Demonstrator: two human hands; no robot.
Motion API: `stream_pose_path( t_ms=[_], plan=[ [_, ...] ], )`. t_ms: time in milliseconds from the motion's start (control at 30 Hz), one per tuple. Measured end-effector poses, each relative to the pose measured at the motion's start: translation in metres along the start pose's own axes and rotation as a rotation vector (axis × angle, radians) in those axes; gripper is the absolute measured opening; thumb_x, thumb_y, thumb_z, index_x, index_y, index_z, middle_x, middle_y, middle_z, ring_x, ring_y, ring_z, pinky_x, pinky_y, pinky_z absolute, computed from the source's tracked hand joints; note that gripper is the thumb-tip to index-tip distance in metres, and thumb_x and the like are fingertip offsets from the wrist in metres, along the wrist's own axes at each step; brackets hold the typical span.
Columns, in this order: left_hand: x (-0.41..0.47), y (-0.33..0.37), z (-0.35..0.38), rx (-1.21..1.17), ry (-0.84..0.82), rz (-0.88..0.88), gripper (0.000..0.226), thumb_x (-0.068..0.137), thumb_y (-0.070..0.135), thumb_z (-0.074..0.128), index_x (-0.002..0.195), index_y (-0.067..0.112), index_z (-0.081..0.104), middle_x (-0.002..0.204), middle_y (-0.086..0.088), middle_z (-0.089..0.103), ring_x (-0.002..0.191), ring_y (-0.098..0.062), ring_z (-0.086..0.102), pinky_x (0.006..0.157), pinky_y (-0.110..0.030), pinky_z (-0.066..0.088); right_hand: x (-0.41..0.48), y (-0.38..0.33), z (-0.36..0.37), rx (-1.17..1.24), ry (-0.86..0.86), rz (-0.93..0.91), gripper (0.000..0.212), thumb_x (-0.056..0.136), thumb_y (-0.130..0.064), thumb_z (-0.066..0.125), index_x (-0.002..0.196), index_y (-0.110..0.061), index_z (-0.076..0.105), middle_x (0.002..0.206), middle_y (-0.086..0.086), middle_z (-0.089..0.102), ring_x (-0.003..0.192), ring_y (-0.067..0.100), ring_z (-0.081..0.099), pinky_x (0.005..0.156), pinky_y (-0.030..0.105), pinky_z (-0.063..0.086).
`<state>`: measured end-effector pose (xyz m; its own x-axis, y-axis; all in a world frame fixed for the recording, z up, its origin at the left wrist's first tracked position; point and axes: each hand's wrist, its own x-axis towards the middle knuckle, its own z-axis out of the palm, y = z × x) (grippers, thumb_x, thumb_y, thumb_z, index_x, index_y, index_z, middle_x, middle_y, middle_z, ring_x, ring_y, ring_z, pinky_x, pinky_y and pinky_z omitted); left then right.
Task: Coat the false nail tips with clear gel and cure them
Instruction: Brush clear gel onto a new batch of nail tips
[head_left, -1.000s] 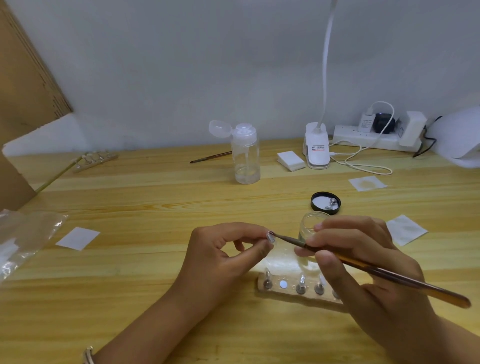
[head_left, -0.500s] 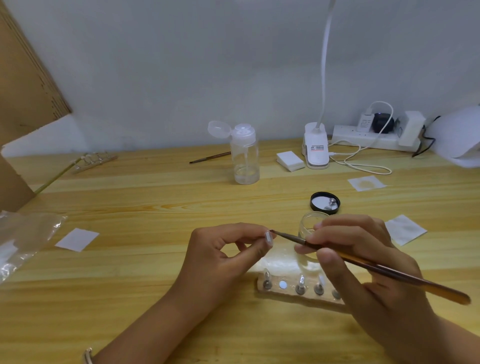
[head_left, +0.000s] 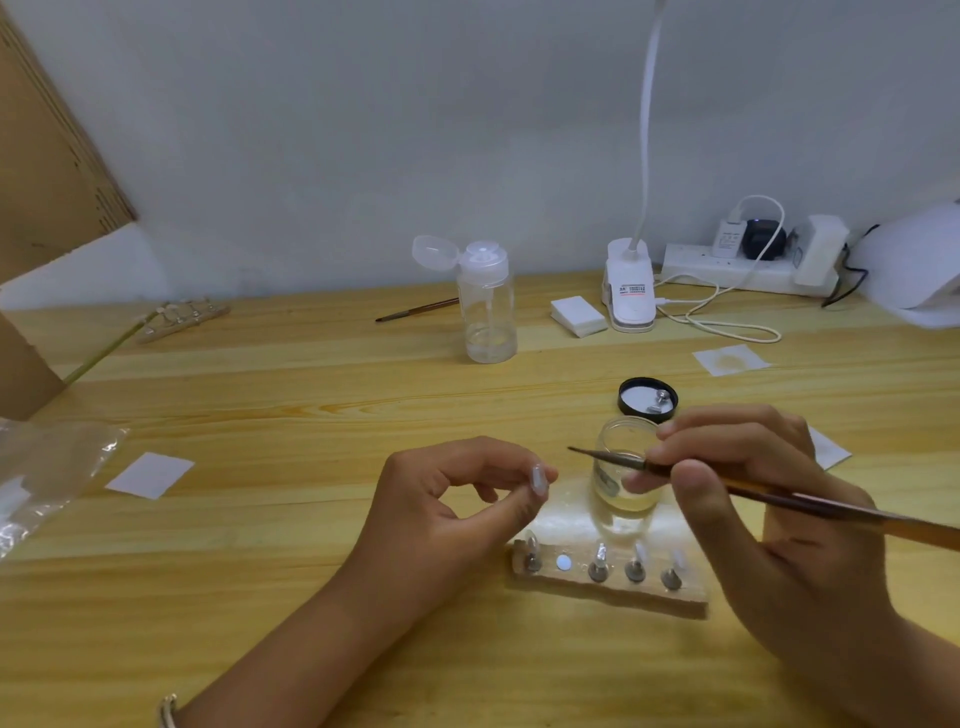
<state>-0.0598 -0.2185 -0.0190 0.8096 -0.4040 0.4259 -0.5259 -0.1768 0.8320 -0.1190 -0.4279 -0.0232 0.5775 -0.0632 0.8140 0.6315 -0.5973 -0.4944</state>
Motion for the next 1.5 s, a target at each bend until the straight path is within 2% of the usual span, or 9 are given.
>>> stream_pose_path(
  t_ms=[300,467,700,800,867,967,1167,1300,1500],
  plan=[
    [-0.001,-0.002,0.003,0.051,-0.239,-0.023,0.017,0.073,0.012,0.078,0.077,0.029,0.077,0.108,0.016,0.069,0.110,-0.014,0.064,0.087,-0.023,0.049,0.001,0.006,0.000,-0.064,0.003,-0.015,0.014,0.094,-0.024,0.055,0.090,-0.032,0.065,0.095,-0.020,0.067,0.103,0.010,0.060,0.088,0.037,0.039],
    [0.000,-0.007,0.005,0.120,-0.314,-0.037,0.018,0.075,0.017,0.080,0.085,0.031,0.076,0.113,0.020,0.064,0.111,-0.016,0.060,0.085,-0.036,0.052,0.001,0.007,-0.001,-0.106,0.010,-0.028,0.016,0.093,-0.024,0.056,0.085,-0.026,0.069,0.095,-0.021,0.067,0.103,0.007,0.059,0.087,0.037,0.036],
    [0.001,-0.009,0.006,0.163,-0.324,-0.049,0.018,0.074,0.015,0.083,0.085,0.029,0.077,0.109,0.019,0.066,0.109,-0.015,0.059,0.089,-0.037,0.048,0.004,0.008,-0.003,-0.157,0.018,-0.020,0.018,0.094,-0.025,0.055,0.084,-0.023,0.070,0.092,-0.016,0.066,0.103,0.008,0.059,0.090,0.033,0.034],
    [0.001,-0.006,0.007,0.214,-0.325,-0.041,0.020,0.071,0.026,0.081,0.090,0.032,0.076,0.111,0.022,0.064,0.113,-0.011,0.056,0.096,-0.038,0.045,0.009,0.011,-0.008,-0.213,0.034,0.021,0.021,0.094,-0.027,0.053,0.083,-0.021,0.070,0.086,-0.010,0.068,0.102,0.017,0.060,0.091,0.033,0.034],
    [0.000,-0.004,0.009,0.238,-0.323,-0.031,0.024,0.068,0.035,0.078,0.092,0.034,0.075,0.113,0.024,0.062,0.117,-0.008,0.054,0.100,-0.041,0.041,0.014,0.011,-0.010,-0.245,0.031,0.106,0.020,0.093,-0.032,0.051,0.081,-0.026,0.066,0.086,-0.005,0.067,0.100,0.024,0.059,0.093,0.023,0.032],
    [-0.002,-0.001,0.015,0.255,-0.282,-0.002,0.023,0.068,0.042,0.076,0.090,0.035,0.074,0.115,0.025,0.060,0.119,-0.007,0.051,0.099,-0.041,0.040,0.020,0.011,-0.012,-0.223,0.007,0.231,0.016,0.088,-0.037,0.049,0.075,-0.036,0.058,0.084,-0.008,0.063,0.093,0.020,0.055,0.085,0.009,0.031],
    [-0.003,0.000,0.022,0.303,-0.222,0.008,0.019,0.068,0.046,0.076,0.084,0.035,0.074,0.114,0.026,0.058,0.118,-0.008,0.050,0.096,-0.034,0.039,0.020,0.012,-0.011,-0.174,-0.078,0.273,0.014,0.086,-0.031,0.055,0.075,-0.027,0.062,0.081,-0.012,0.060,0.088,0.007,0.056,0.069,0.011,0.040],
    [-0.004,0.000,0.025,0.331,-0.229,-0.003,0.018,0.068,0.046,0.076,0.082,0.036,0.074,0.116,0.028,0.056,0.120,-0.007,0.048,0.099,-0.029,0.034,0.017,0.014,-0.009,-0.198,-0.148,0.351,0.015,0.088,-0.027,0.061,0.075,-0.033,0.061,0.084,-0.014,0.058,0.090,0.011,0.054,0.056,0.015,0.042],
    [-0.006,0.001,0.029,0.355,-0.224,0.066,0.010,0.073,0.041,0.074,0.079,0.034,0.072,0.115,0.027,0.056,0.122,-0.005,0.046,0.099,-0.020,0.027,0.017,0.014,-0.009,-0.201,-0.193,0.375,0.010,0.085,-0.030,0.058,0.077,-0.034,0.061,0.093,-0.020,0.055,0.094,0.014,0.054,0.057,0.013,0.044]
  ],
)
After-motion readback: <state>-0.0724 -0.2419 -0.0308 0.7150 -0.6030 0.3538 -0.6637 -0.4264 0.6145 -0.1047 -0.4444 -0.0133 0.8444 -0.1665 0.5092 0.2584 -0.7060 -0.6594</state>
